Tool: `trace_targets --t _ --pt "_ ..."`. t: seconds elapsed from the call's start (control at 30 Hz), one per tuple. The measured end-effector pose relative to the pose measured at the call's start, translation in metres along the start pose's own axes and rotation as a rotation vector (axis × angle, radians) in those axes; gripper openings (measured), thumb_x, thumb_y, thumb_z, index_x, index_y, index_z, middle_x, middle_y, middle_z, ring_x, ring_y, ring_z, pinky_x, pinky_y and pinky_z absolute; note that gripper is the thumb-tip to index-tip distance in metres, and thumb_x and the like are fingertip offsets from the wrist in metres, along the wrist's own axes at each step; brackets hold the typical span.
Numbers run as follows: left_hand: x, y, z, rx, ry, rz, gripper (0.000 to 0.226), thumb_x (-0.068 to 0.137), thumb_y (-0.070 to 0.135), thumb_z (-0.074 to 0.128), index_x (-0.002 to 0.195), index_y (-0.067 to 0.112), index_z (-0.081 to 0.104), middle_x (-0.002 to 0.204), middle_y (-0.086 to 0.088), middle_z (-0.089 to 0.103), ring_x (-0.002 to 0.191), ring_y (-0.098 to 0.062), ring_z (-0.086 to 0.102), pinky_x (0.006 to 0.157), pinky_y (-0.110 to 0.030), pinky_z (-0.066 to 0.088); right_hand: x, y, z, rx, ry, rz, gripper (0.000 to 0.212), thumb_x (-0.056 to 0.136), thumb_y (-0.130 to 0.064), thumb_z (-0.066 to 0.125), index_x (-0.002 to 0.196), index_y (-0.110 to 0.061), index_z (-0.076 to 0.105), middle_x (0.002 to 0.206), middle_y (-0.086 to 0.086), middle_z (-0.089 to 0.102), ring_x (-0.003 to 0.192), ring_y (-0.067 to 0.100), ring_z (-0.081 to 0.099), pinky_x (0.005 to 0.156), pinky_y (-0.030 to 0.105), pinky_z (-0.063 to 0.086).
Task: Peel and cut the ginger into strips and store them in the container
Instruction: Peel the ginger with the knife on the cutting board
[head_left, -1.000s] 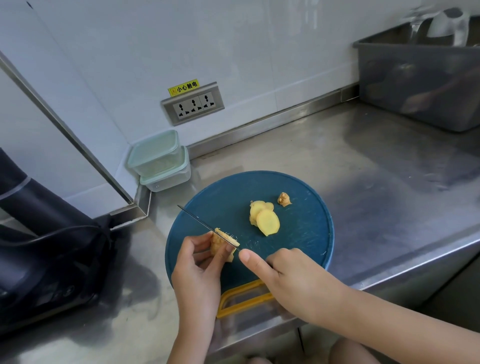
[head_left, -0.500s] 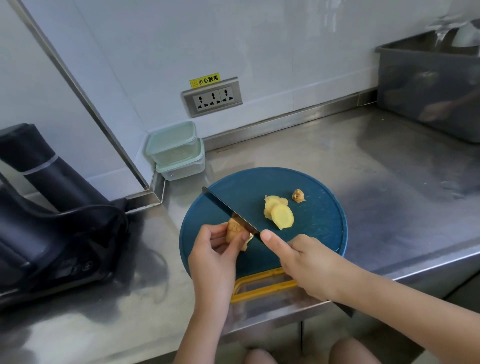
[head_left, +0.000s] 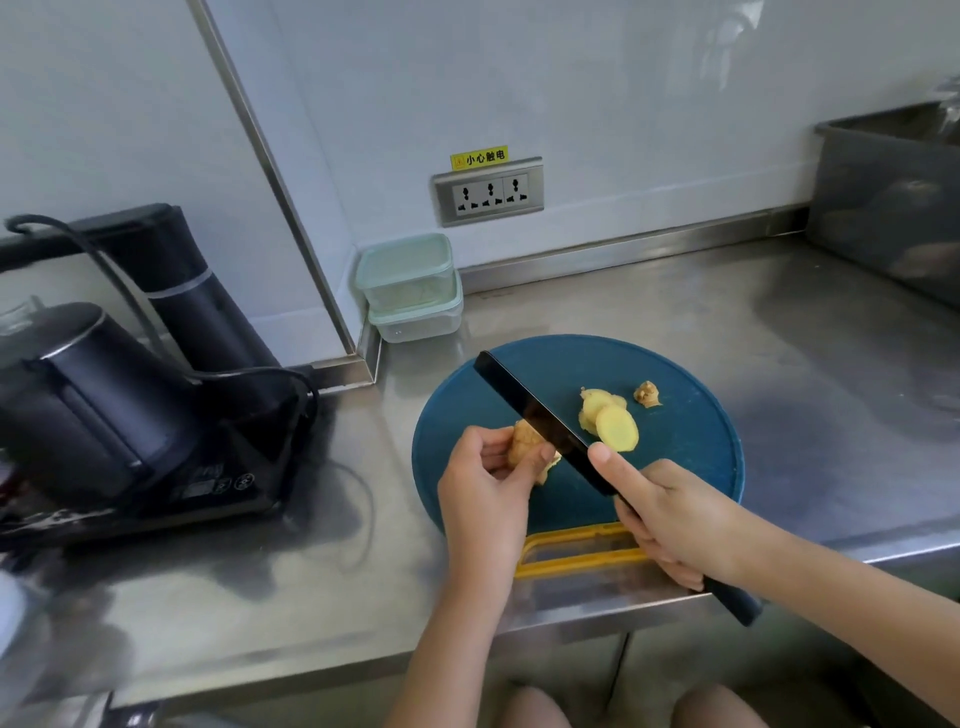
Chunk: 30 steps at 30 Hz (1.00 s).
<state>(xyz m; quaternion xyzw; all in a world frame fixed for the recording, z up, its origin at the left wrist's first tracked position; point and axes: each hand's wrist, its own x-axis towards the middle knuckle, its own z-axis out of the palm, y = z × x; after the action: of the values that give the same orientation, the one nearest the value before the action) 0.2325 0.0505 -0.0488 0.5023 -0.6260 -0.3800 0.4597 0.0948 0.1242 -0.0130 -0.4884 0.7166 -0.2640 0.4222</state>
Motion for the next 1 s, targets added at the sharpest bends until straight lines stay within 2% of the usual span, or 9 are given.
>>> trace_targets --t 0.2,0.33,0.53,0.7,1.0 --pt "0.001 -0.002 0.0 0.003 -0.004 -0.01 0.025 0.074 0.032 0.077 0.093 0.028 0.061 0.086 0.016 0.066 0.082 0.011 0.059 0.065 -0.003 0.045 -0.004 -0.01 -0.002 0.044 -0.081 0.049 0.058 0.077 -0.067 0.032 0.055 -0.013 0.033 0.042 -0.004 0.029 0.033 0.011 0.026 0.036 0.022 0.029" --pt "0.003 -0.002 0.0 0.03 0.0 0.016 0.026 0.075 0.034 0.076 0.094 0.026 0.061 0.087 0.013 0.066 0.081 0.004 0.062 0.068 -0.005 0.046 -0.003 -0.019 -0.008 0.089 -0.172 0.125 0.061 0.099 -0.054 0.023 0.054 -0.014 0.029 0.04 -0.002 0.027 0.03 0.012 0.026 0.034 0.021 0.031" --pt "0.004 -0.003 -0.003 0.06 0.0 0.04 0.024 0.076 0.033 0.075 0.091 0.022 0.061 0.084 0.013 0.065 0.075 0.004 0.061 0.063 -0.003 0.043 0.003 -0.03 -0.02 -0.067 -0.173 0.163 0.069 0.087 -0.074 0.024 0.051 -0.016 0.031 0.044 0.002 0.032 0.035 0.017 0.029 0.039 0.022 0.034" --pt "0.004 -0.007 0.001 0.107 0.014 0.079 0.024 0.077 0.036 0.073 0.092 0.023 0.06 0.087 0.011 0.065 0.077 0.0 0.061 0.063 -0.005 0.045 0.009 -0.04 -0.023 -0.121 -0.196 0.233 0.068 0.09 -0.075 0.02 0.056 -0.017 0.03 0.047 0.002 0.031 0.036 0.017 0.028 0.041 0.023 0.033" --pt "0.006 -0.014 0.005 0.146 0.035 0.112 0.026 0.079 0.037 0.072 0.094 0.02 0.061 0.087 0.009 0.065 0.077 -0.003 0.061 0.065 -0.011 0.047 0.021 -0.051 -0.023 -0.106 -0.229 0.288 0.069 0.087 -0.079 0.024 0.057 -0.018 0.032 0.047 0.001 0.031 0.037 0.017 0.027 0.04 0.022 0.031"
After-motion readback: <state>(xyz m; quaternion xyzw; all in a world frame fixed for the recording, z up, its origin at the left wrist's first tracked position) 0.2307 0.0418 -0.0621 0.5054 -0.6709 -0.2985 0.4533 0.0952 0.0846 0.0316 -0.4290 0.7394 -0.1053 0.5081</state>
